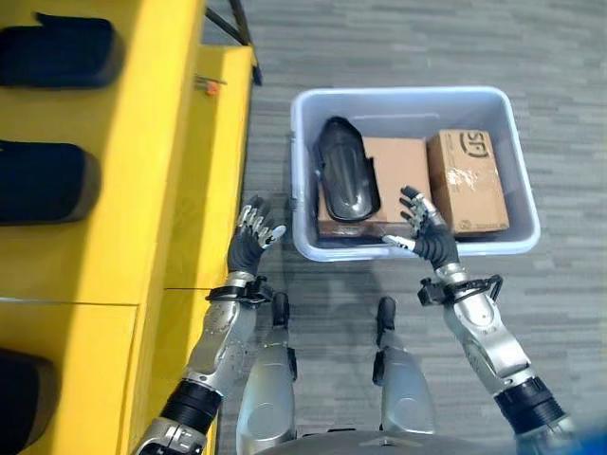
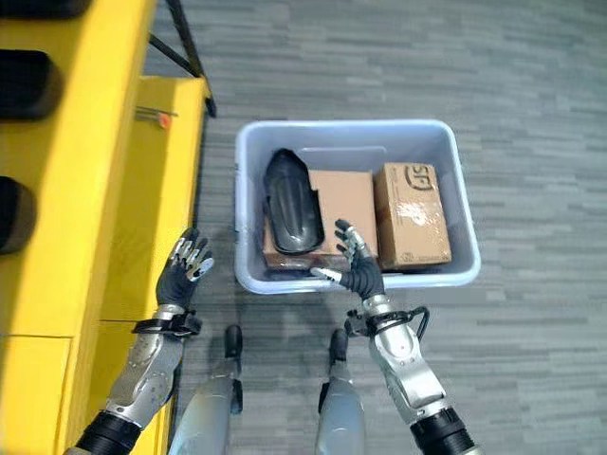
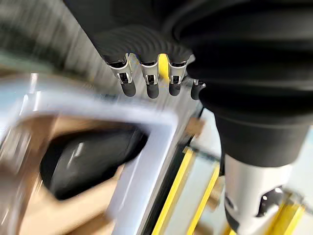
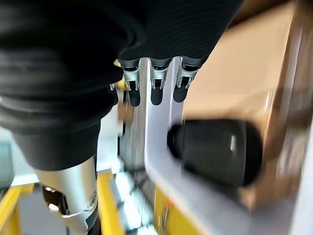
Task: Move parts from the plastic box to the shelf.
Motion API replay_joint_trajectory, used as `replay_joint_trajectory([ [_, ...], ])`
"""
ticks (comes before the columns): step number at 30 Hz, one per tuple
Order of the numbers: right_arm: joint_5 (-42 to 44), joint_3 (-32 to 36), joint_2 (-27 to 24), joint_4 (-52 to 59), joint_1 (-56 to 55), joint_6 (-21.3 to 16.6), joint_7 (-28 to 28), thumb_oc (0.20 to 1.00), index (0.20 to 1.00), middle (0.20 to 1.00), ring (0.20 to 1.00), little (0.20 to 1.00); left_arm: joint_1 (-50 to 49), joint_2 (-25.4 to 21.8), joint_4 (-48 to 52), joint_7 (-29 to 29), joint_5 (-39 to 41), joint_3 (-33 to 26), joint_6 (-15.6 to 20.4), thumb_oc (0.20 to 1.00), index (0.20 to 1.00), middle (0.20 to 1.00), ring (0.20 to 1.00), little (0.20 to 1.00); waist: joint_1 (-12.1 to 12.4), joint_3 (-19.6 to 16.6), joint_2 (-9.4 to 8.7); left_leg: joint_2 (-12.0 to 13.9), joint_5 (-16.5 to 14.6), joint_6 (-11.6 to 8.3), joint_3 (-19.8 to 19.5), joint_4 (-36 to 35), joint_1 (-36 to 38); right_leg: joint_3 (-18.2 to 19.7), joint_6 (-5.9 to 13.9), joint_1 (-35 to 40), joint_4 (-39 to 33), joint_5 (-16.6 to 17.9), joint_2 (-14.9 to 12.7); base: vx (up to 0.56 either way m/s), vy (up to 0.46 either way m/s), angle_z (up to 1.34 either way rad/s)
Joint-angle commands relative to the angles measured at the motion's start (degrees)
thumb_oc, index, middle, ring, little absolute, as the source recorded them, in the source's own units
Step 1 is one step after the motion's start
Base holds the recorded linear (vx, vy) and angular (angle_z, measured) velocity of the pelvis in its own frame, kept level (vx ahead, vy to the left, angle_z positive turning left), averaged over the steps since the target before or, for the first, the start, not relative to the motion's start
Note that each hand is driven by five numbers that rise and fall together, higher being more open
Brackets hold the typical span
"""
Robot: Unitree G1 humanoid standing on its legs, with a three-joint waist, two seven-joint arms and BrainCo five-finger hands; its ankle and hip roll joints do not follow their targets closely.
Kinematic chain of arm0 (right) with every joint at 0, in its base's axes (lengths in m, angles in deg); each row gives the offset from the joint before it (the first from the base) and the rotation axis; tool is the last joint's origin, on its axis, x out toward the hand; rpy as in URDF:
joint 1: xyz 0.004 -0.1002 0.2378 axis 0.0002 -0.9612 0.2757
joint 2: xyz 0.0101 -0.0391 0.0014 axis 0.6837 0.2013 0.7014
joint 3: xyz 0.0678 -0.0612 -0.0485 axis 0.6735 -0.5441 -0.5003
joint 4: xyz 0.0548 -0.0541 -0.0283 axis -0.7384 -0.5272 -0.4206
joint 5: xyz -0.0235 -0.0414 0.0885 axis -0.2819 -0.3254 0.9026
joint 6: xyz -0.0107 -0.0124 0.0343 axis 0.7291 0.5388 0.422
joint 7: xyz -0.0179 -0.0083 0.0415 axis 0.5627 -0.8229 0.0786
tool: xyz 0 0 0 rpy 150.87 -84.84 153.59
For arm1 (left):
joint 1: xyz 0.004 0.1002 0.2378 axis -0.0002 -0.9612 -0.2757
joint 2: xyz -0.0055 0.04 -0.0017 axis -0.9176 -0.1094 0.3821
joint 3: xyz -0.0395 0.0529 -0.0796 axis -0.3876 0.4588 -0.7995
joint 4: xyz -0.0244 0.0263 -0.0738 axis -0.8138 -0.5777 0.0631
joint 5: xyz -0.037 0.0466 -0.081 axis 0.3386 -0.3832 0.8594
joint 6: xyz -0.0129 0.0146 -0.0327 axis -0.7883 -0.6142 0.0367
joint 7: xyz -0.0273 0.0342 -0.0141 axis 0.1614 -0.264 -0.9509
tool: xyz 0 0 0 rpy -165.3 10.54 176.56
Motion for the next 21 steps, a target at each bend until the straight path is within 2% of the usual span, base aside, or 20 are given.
replay_joint_trajectory([
  [1, -0.8, 2.2, 0.0, 2.0, 1.8, -5.0, 3.0, 1.000, 1.000, 1.000, 1.000, 1.000, 4.8, 0.7, 2.0, 1.9, -4.1, -1.0, 4.5, 1.000, 1.000, 1.000, 1.000, 1.000, 0.1, -2.1, 0.73, 6.6, 0.6, -2.67, 0.7, -1.8, 5.9, 2.6, 3.95, -4.1, 6.9, 4.3, -6.1, 0.01, -0.058, -0.27],
  [5, -2.1, 3.1, 0.0, 5.2, 1.1, -6.5, 5.4, 1.000, 1.000, 1.000, 1.000, 1.000, 9.0, 1.3, 2.1, 5.6, -7.3, -0.3, 5.5, 1.000, 1.000, 1.000, 1.000, 1.000, -1.6, -1.2, 0.75, 7.3, 1.6, -3.40, 2.8, -3.9, 5.3, 4.2, 4.12, -7.1, 5.9, 5.1, -4.9, -0.01, -0.049, -0.25],
  [14, -2.4, 3.5, -0.2, 8.5, 0.9, -9.1, 8.0, 1.000, 1.000, 1.000, 1.000, 1.000, 18.9, 2.9, 1.6, 11.5, -11.1, 1.4, 7.6, 1.000, 1.000, 1.000, 1.000, 1.000, -4.9, -0.7, -0.34, 8.2, 1.4, -4.41, 6.1, -4.4, 5.1, 7.3, 4.56, -10.8, 4.4, 6.8, -3.7, -0.01, -0.001, -0.18],
  [18, -2.1, 3.0, -0.3, 8.2, 1.2, -9.5, 8.5, 1.000, 1.000, 1.000, 1.000, 1.000, 21.4, 3.2, 0.0, 13.9, -13.3, 1.7, 7.8, 1.000, 1.000, 1.000, 1.000, 1.000, -5.5, -0.5, -0.59, 8.4, 1.4, -4.63, 6.8, -4.4, 5.1, 8.0, 4.58, -11.5, 4.1, 7.1, -3.4, -0.01, -0.001, -0.13],
  [21, -1.6, 2.0, -0.3, 7.7, 1.7, -10.1, 9.3, 1.000, 1.000, 1.000, 1.000, 1.000, 22.8, 3.1, -2.4, 17.9, -15.4, 0.0, 8.1, 1.000, 1.000, 1.000, 1.000, 1.000, -6.1, -0.1, -1.10, 8.8, 1.5, -5.03, 7.6, -4.4, 5.1, 8.6, 4.69, -12.3, 4.2, 7.2, -3.0, -0.01, 0.004, -0.10],
])
